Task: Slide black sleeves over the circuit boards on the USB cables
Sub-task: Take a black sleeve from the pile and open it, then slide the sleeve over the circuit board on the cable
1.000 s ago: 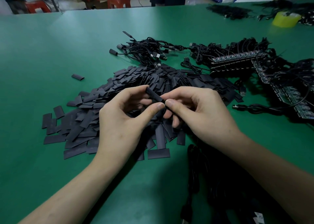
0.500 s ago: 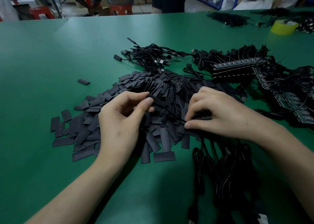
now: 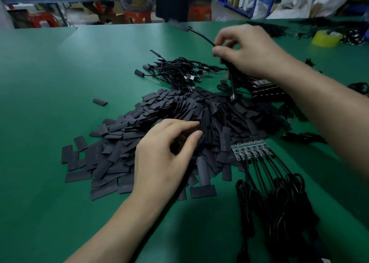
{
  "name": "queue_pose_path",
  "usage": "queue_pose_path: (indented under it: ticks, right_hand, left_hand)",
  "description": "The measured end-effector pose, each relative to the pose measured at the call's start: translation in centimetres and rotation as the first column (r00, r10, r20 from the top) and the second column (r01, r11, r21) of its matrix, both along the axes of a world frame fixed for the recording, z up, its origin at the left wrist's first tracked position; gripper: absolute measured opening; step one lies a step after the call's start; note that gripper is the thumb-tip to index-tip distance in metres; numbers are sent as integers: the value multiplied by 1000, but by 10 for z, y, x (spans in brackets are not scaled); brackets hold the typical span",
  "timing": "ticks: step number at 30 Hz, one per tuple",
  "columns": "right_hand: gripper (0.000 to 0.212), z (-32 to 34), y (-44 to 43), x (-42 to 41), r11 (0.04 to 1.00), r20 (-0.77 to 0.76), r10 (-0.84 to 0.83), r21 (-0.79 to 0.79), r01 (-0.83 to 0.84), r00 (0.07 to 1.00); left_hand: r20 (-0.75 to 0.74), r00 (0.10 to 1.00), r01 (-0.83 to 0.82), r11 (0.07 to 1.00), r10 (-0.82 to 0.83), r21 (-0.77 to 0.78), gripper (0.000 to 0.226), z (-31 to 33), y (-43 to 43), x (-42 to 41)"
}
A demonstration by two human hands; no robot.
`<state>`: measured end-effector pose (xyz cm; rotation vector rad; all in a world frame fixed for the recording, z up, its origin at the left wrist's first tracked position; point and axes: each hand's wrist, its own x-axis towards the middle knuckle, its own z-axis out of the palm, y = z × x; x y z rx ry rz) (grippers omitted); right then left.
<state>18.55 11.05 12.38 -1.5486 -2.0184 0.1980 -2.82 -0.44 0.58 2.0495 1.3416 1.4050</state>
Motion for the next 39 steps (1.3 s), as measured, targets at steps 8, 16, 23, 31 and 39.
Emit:
queue_pose_path:
  ticks: [8,16,23,31,39]
  right_hand:
    - [30,-4,129,-89,990,390,-134,82,111,911]
    - [34,-48,152,-104,994,469,-88,-12,106,879]
    - [21,-28,34,-46,986,319,157,2,-166,935]
    - [42,-43,-98,46,911,348,309,-375,-171,885]
    - [59,-68,-109,53,936,436,279,-323,-140,856]
  left_hand:
    - [-94,995,17,999,-13,45,17,-7,3,1]
    - [-125,992,22,998,-14,61,17,-7,5,2]
    - [-107,994,7,1000,-5,19,17,-6,5,0]
    - [-98,995,2,1000,-2,1,15,-5,3,2]
    - [-148,988,34,999,-34,-3,19,-2,1,4]
